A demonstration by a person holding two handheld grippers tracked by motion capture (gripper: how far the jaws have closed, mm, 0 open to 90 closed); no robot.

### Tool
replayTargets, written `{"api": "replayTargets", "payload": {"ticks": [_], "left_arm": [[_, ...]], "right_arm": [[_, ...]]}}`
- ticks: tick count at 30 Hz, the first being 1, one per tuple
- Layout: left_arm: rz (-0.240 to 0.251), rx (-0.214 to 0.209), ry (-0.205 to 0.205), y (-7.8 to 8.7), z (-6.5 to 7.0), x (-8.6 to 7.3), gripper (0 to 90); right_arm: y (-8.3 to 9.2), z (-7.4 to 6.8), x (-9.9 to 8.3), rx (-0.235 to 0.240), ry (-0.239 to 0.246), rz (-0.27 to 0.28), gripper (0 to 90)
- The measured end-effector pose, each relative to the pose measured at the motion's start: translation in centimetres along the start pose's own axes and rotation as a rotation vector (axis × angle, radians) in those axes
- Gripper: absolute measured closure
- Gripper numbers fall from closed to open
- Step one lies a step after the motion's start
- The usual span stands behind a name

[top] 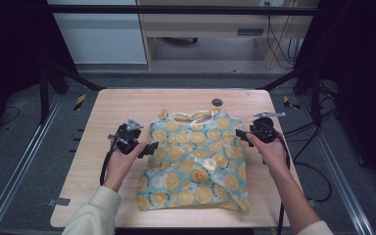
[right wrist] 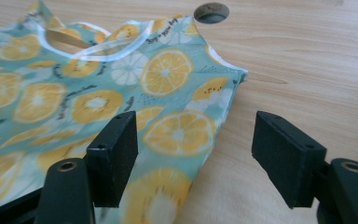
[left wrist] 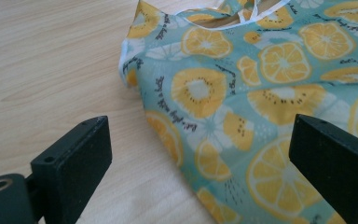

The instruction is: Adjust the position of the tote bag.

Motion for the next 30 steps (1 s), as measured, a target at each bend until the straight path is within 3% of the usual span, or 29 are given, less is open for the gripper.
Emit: {"api": "replayTargets", "payload": {"ticks": [2, 4, 5, 9, 11, 12, 13, 14, 15, 18, 21, 24, 26, 30], "left_arm": [[-0.019, 0.008, -0.017, -0.9, 0.1, 0.6, 6.0], [-0.03, 0.017, -0.031, -1.2, 0.0, 0.8, 6.0], [-0.032, 0.02, -0.032, -1.4, 0.0, 0.9, 6.0], [-0.014, 0.012, -0.014, -1.8, -0.1, 1.4, 6.1], [-0.006, 0.005, 0.007, -2.0, -0.4, 1.6, 6.1], [-0.002, 0.0, 0.027, -2.1, -0.7, 1.6, 6.2], [-0.002, 0.0, 0.027, -2.1, -0.7, 1.6, 6.3], [0.003, 0.0, 0.042, -2.1, -1.1, 1.6, 6.6], [0.003, 0.0, 0.042, -2.1, -1.1, 1.6, 6.6], [0.006, 0.004, 0.065, -2.2, -1.7, 1.5, 6.8], [0.002, 0.01, 0.076, -2.2, -2.2, 1.3, 7.2], [-0.002, 0.008, 0.087, -2.4, -2.5, 1.2, 9.2], [-0.01, 0.002, 0.089, -2.6, -2.6, 1.1, 10.4], [-0.033, -0.002, 0.089, -3.4, -2.6, 1.1, 12.3]], "right_arm": [[-1.9, 0.7, 0.5, -0.025, -0.009, -0.044, 29.3], [-2.5, 0.9, 0.7, -0.032, -0.015, -0.055, 29.1], [-3.4, 1.2, 0.9, -0.025, -0.034, -0.074, 27.8], [-4.5, 1.5, 1.0, -0.008, -0.06, -0.095, 27.5], [-4.9, 1.4, 1.1, 0.02, -0.085, -0.092, 31.2], [-5.3, 1.2, 1.0, 0.054, -0.116, -0.092, 37.3], [-5.3, 1.2, 1.0, 0.054, -0.116, -0.092, 37.3], [-5.6, 0.8, 0.9, 0.087, -0.119, -0.096, 50.8], [-5.6, 0.8, 0.9, 0.087, -0.119, -0.096, 50.8], [-5.5, 0.3, 0.9, 0.099, -0.079, -0.096, 72.6], [-4.8, -0.3, 1.2, 0.121, -0.047, -0.073, 88.6], [-4.2, -0.7, 1.4, 0.111, 0.003, -0.057, 90.0], [-3.6, -1.1, 1.4, 0.091, 0.075, -0.052, 90.0], [-3.4, -1.6, 1.3, 0.089, 0.1, -0.045, 90.0]]}}
Point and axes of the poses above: each handheld gripper's, and its own axes: y roughly backward along the jaws, x roughly out of its top, z roughly to its right, the point moved 8 cm from there along -y, roughly forward along the jaws, and after that the axes turned 4 degrees about -z, right-handed, at the moved point
